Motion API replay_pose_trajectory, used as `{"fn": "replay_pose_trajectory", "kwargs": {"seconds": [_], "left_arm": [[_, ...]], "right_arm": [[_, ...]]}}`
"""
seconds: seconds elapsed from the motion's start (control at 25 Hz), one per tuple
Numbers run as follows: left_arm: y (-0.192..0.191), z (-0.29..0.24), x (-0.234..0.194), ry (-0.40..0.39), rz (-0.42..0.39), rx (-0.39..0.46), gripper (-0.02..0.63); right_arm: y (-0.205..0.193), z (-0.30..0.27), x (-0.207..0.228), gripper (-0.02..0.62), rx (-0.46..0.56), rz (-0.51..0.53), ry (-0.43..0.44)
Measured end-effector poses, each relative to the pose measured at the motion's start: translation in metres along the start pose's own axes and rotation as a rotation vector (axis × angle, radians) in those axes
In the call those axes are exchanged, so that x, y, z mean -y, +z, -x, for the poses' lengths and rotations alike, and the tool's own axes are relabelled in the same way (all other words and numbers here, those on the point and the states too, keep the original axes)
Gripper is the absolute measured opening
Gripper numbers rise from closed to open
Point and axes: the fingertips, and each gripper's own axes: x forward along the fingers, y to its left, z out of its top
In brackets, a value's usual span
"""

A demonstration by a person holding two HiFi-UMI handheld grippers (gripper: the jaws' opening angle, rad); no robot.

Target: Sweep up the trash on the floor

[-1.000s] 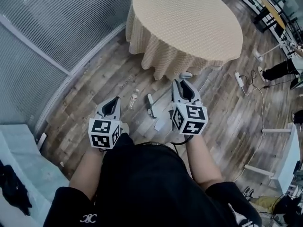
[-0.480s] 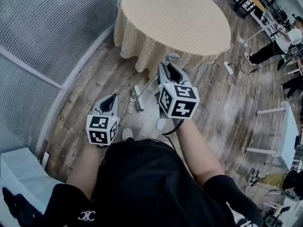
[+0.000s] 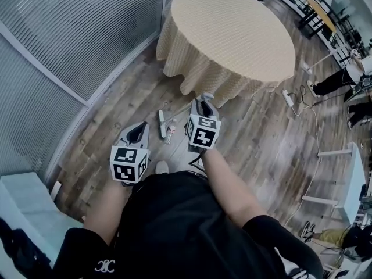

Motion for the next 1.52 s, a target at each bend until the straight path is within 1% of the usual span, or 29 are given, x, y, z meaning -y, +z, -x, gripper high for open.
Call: {"fn": "replay_pose_trajectory", "kwargs": {"seconds": [0.08, 0.28, 0.52, 0.64, 0.76, 0.92, 1.04, 1.2, 1.36, 1.52], "left_arm": [[-0.003, 0.002, -0.003, 0.004, 0.004, -0.003, -0.006], [-0.009, 0.000, -0.004, -0.003, 0.010, -0.016, -0.006], [-0.011, -0.017, 0.015, -0.069, -0.030, -0.046, -0.006], [-0.005, -0.034, 0.029, -0.101, -0.063, -0.040, -0.006], [0.002, -0.051, 0.053, -0.153, -0.096, -0.042, -0.006], [0.011, -0.077, 0.096, -0.241, -0.138, -0.063, -0.006], [0.014, -0.091, 0.129, -0.297, -0.162, -0.077, -0.006], [0.009, -0.100, 0.169, -0.362, -0.182, -0.096, -0.006], [-0.002, -0.108, 0.199, -0.399, -0.196, -0.119, -0.006], [-0.005, -0.114, 0.221, -0.411, -0.197, -0.119, -0.006]], "right_arm": [[-0.021, -0.002, 0.010, 0.100, -0.013, -0.008, -0.031], [-0.035, 0.003, 0.053, 0.104, -0.049, -0.054, -0.142], [-0.067, 0.034, 0.119, 0.114, -0.091, -0.108, -0.293], [-0.088, 0.053, 0.147, 0.115, -0.111, -0.176, -0.320], [-0.105, 0.073, 0.169, 0.114, -0.127, -0.237, -0.324], [-0.124, 0.100, 0.203, 0.114, -0.148, -0.301, -0.367], [-0.133, 0.120, 0.223, 0.114, -0.156, -0.331, -0.393], [-0.146, 0.147, 0.253, 0.114, -0.160, -0.370, -0.444], [-0.156, 0.170, 0.280, 0.114, -0.155, -0.389, -0.487], [-0.153, 0.187, 0.298, 0.114, -0.145, -0.362, -0.500]]}}
